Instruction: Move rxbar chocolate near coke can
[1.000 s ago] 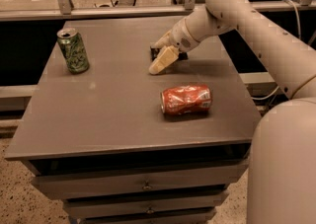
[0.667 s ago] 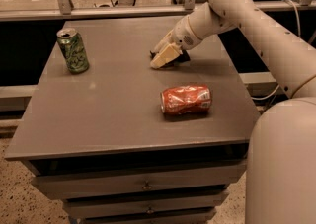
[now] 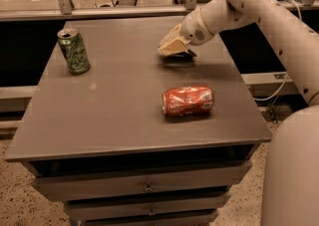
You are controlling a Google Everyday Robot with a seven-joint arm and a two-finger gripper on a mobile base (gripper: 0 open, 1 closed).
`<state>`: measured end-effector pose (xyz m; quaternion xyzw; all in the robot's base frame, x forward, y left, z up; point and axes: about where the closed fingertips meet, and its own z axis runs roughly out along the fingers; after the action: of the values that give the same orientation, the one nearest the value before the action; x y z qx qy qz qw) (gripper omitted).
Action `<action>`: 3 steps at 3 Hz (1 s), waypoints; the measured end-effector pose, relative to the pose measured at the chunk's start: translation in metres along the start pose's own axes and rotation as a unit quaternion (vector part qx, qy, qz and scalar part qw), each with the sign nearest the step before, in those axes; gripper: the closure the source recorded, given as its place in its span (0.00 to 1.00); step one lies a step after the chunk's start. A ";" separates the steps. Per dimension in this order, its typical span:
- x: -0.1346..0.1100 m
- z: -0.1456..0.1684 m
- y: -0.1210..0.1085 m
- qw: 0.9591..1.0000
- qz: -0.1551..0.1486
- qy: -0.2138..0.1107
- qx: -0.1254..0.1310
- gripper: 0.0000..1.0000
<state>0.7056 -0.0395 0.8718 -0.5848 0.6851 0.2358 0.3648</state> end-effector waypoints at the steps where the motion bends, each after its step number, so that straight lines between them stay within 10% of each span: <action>1: -0.018 -0.018 0.024 0.999 -0.001 -0.027 -0.017 1.00; 3: -0.058 -0.041 0.102 0.995 -0.012 -0.068 -0.076 1.00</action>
Offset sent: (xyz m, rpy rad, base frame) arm -0.0978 0.0109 0.0699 0.1723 0.0404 0.1312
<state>0.5996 -0.0129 0.9319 -0.6015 0.6315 0.3223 0.3681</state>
